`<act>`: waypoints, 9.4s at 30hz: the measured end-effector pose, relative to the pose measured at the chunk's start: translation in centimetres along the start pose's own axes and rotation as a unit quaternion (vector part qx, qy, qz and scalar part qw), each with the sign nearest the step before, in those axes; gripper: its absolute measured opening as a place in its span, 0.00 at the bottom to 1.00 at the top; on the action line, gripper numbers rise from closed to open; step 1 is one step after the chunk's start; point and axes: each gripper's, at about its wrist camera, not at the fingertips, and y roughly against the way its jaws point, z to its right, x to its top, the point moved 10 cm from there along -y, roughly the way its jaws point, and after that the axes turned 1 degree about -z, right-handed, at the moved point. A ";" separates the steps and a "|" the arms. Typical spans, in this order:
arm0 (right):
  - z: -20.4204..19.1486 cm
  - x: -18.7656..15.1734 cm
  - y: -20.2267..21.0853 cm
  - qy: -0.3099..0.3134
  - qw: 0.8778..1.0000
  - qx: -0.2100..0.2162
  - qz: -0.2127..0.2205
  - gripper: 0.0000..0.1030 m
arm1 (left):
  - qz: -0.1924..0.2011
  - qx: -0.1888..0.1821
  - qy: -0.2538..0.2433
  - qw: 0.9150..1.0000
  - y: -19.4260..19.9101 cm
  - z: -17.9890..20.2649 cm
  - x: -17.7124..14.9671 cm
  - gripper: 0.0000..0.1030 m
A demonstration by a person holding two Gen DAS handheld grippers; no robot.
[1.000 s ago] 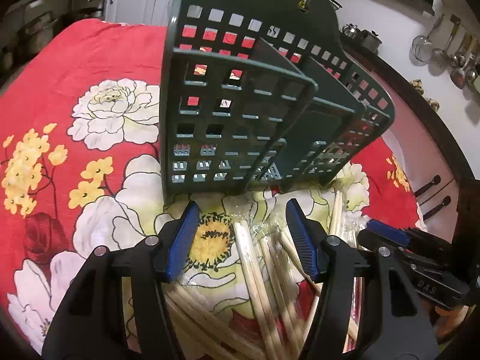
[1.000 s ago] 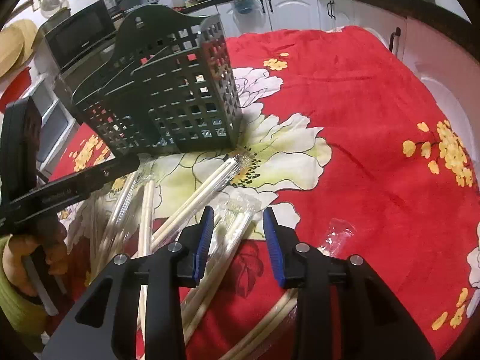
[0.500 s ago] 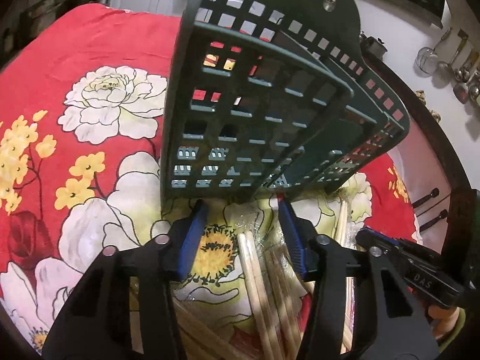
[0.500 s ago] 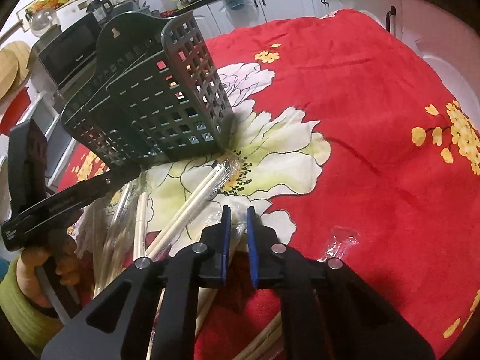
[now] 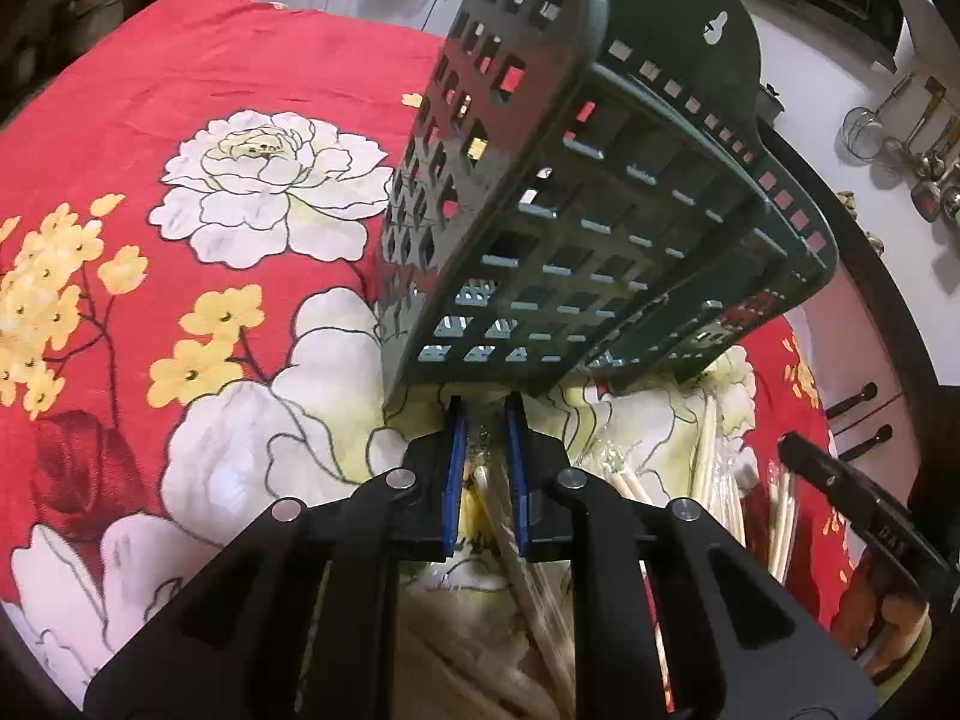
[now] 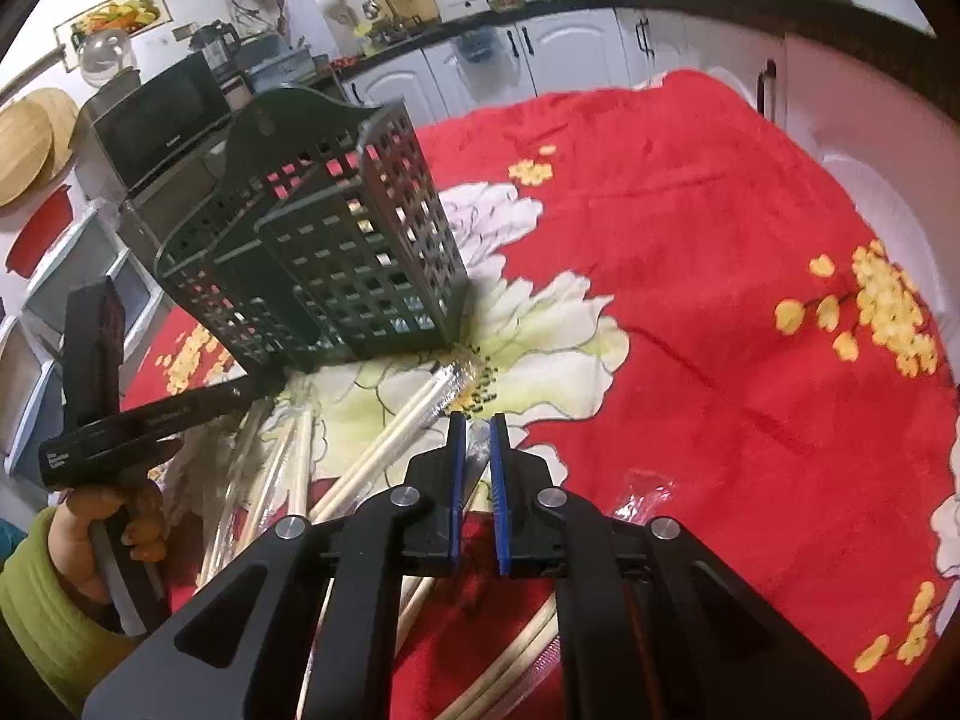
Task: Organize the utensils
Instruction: 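Lift the held chopsticks upright with both tools and carry them over the green caddy, then lower the chopsticks into the caddy compartments and open both tools, then raise both open tools out of the caddy and back toward the pile, then close the left tool on a wrapped chopstick while the right tool grasps another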
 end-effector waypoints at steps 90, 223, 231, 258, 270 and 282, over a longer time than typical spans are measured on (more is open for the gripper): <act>-10.3 21.4 17.2 0.123 0.940 0.000 0.318 0.05 | 0.347 -0.018 -0.130 0.929 18.7 16.2 18.6 0.02; -3.7 -2.6 3.6 0.121 0.991 -0.053 0.038 0.64 | 0.081 0.057 -0.047 0.994 9.2 -0.3 -5.4 0.56; -2.2 -2.5 1.3 0.110 0.992 -0.059 0.013 0.47 | 0.033 0.060 -0.030 0.997 6.7 -1.3 -6.0 0.38; -0.4 -2.8 -3.1 0.066 0.996 -0.042 -0.050 0.35 | 0.021 -0.018 0.087 0.996 4.3 -5.0 -2.4 0.05; 1.0 -2.9 -4.1 0.017 0.998 -0.033 -0.060 0.10 | 0.023 -0.043 0.113 0.992 5.0 -6.0 -2.5 0.06; 2.5 -2.1 -1.3 -0.013 0.999 -0.040 -0.020 0.06 | 0.024 -0.068 0.132 0.989 4.7 -6.3 -2.5 0.05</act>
